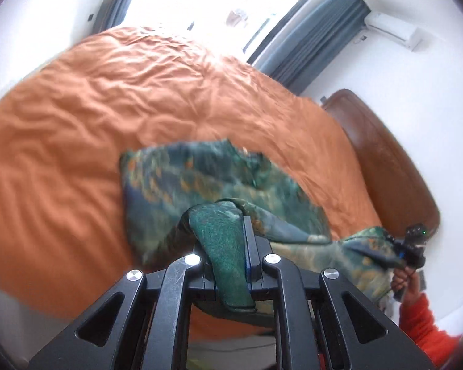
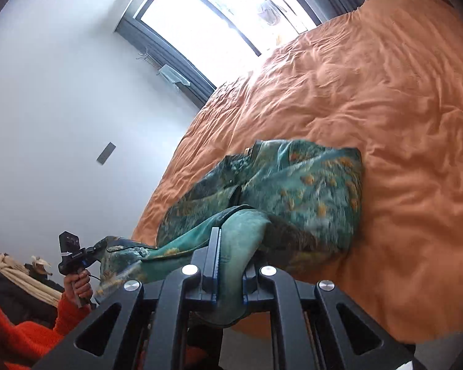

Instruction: Fold large clothes

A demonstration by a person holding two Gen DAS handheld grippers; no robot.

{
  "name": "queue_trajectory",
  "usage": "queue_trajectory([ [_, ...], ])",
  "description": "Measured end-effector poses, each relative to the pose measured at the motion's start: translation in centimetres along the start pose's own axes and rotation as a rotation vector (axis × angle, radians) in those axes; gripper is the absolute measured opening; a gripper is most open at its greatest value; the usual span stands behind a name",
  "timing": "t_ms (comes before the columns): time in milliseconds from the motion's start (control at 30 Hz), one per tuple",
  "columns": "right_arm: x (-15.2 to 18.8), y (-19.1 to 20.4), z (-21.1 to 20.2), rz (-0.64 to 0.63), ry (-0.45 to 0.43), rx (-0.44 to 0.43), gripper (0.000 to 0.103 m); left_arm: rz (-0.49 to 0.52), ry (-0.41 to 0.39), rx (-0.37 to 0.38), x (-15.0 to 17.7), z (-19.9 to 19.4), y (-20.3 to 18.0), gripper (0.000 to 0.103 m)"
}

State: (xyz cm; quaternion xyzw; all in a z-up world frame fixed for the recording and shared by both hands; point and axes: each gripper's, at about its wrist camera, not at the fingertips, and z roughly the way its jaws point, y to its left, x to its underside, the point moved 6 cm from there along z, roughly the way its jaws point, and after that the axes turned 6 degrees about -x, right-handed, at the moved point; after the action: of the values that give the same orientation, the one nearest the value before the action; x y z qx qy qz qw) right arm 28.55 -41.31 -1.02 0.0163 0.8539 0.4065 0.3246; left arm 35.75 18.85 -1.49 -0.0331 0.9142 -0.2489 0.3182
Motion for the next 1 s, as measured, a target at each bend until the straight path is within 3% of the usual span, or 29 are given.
queue_trajectory([
  [167,-7.2,-5.9,7.0,0.069,0.004,0.046,0.010,0.014,0.048,-0.088,-5.8,9.2,0.2,0.010],
  [367,-8.8,-11.9,13.8,0.178,0.031,0.076,0.010,-0.034,0.123,-0.162,-6.7,17.0,2.7,0.013],
  [533,-7.7,-16.1,16.0,0.306,0.036,0.048,0.010,-0.108,0.179,-0.138,-6.8,20.1,4.4,0.022],
  [700,-7.3,-18.4,16.9,0.457,0.051,-0.025,0.013,-0.245,0.271,-0.027,-8.1,20.1,5.5,0.033],
  [767,-7.7,-18.5,17.0,0.499,0.066,-0.053,0.024,-0.293,0.299,0.043,-8.8,19.5,5.7,0.047],
  [800,-8.0,-18.2,16.7,0.508,0.063,-0.076,0.032,-0.312,0.296,0.069,-9.3,19.0,5.9,0.070],
  [833,-8.3,-17.8,16.3,0.515,0.052,-0.105,0.050,-0.317,0.266,0.051,-9.9,18.4,6.2,0.092],
  [867,-8.9,-17.3,15.8,0.513,0.025,-0.130,0.070,-0.315,0.218,0.010,-10.6,17.3,6.7,0.098],
  [900,-9.5,-16.9,15.1,0.502,-0.004,-0.133,0.077,-0.314,0.193,-0.001,-11.0,16.8,6.9,0.098],
  [933,-10.2,-16.6,14.4,0.489,-0.038,-0.133,0.082,-0.323,0.181,0.017,-11.1,16.2,7.1,0.098],
  [1000,-11.3,-15.9,13.0,0.461,-0.088,-0.131,0.082,-0.321,0.168,0.048,-10.7,15.6,7.2,0.098],
])
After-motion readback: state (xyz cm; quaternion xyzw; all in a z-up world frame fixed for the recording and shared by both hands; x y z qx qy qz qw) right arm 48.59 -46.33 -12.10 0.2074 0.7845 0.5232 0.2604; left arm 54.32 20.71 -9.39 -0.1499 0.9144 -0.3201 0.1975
